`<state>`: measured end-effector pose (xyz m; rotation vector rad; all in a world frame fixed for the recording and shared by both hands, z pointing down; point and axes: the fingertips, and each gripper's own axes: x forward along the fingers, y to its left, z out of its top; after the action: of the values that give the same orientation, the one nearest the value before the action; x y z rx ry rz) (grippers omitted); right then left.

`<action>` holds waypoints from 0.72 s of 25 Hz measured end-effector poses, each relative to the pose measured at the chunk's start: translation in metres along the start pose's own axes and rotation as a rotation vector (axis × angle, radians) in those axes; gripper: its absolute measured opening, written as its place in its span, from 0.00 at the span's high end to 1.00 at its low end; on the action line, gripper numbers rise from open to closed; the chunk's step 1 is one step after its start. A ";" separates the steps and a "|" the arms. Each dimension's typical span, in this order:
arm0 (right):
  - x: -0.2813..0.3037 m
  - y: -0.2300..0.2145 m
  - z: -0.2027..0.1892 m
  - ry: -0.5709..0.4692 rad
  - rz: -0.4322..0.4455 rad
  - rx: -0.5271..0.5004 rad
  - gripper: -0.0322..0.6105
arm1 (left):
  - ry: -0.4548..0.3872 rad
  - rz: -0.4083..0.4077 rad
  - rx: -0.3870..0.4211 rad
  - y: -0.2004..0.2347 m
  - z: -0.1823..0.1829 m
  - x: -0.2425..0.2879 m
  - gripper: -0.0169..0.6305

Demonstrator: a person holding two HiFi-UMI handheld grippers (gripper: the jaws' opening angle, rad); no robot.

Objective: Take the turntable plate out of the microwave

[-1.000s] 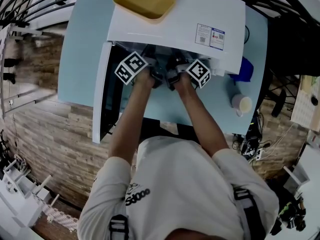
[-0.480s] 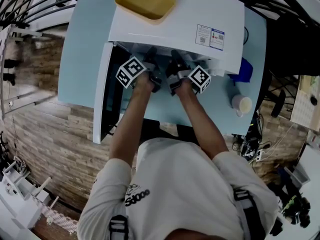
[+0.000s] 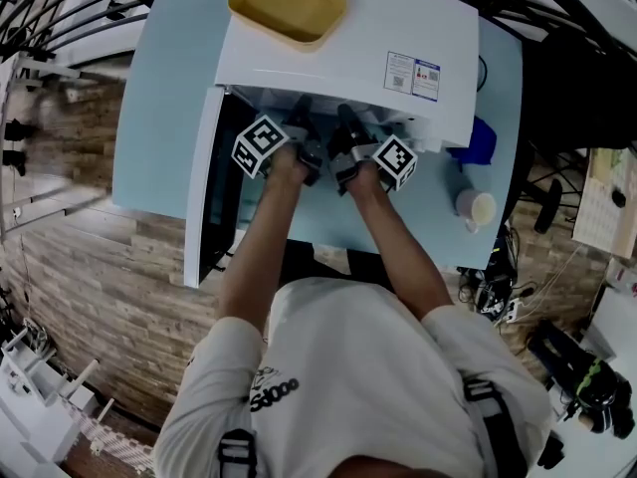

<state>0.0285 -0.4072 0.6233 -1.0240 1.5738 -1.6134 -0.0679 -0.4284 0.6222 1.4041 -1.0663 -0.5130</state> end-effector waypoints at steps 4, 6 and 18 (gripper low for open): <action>-0.005 0.004 -0.002 0.005 0.005 0.000 0.90 | -0.003 0.004 -0.010 -0.004 -0.003 -0.007 0.90; -0.010 0.007 -0.008 0.015 0.005 -0.005 0.90 | -0.010 0.008 -0.030 0.000 -0.006 -0.014 0.90; -0.038 0.009 -0.024 0.055 0.001 0.003 0.90 | -0.031 -0.082 -0.072 0.002 -0.022 -0.034 0.82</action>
<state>0.0253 -0.3630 0.6115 -0.9844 1.6074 -1.6558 -0.0663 -0.3883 0.6184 1.3849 -1.0080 -0.6285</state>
